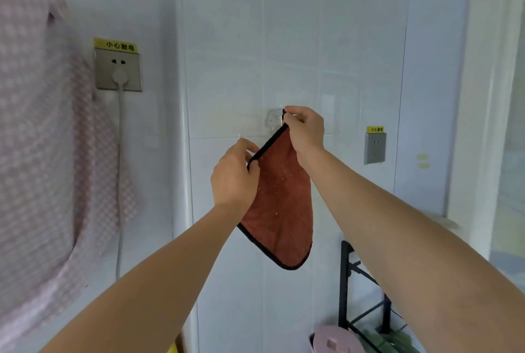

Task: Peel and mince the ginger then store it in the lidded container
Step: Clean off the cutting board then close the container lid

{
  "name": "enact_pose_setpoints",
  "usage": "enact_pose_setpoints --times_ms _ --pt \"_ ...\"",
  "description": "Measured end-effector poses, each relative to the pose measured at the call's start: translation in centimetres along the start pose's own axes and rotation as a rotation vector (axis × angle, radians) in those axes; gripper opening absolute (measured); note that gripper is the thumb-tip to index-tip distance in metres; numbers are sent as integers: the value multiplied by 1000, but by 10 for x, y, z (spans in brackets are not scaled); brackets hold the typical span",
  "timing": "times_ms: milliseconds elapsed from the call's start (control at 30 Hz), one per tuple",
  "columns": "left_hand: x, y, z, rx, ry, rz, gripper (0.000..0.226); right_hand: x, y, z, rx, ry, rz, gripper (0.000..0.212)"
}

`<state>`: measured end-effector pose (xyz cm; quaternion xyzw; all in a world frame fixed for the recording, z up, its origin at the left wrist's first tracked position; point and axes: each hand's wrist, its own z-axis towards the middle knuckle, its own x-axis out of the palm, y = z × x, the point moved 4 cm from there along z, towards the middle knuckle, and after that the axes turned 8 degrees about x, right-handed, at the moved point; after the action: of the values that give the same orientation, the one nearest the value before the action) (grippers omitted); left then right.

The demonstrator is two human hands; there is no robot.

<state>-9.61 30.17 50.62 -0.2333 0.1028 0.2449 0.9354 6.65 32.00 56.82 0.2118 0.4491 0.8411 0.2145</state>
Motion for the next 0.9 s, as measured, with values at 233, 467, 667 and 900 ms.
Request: enact_pose_setpoints --times_ms 233,467,667,900 --pt "6 10 -3 -41 -23 -17 19 1 -5 5 -99 114 -42 23" --pt "13 15 -5 -49 -12 -18 19 1 -12 7 -103 92 -132 18" --pt "20 25 -15 -87 15 22 20 -2 -28 3 -112 120 -224 18" --pt "33 31 -32 -140 160 51 17 -3 -48 -19 -59 94 -236 27"
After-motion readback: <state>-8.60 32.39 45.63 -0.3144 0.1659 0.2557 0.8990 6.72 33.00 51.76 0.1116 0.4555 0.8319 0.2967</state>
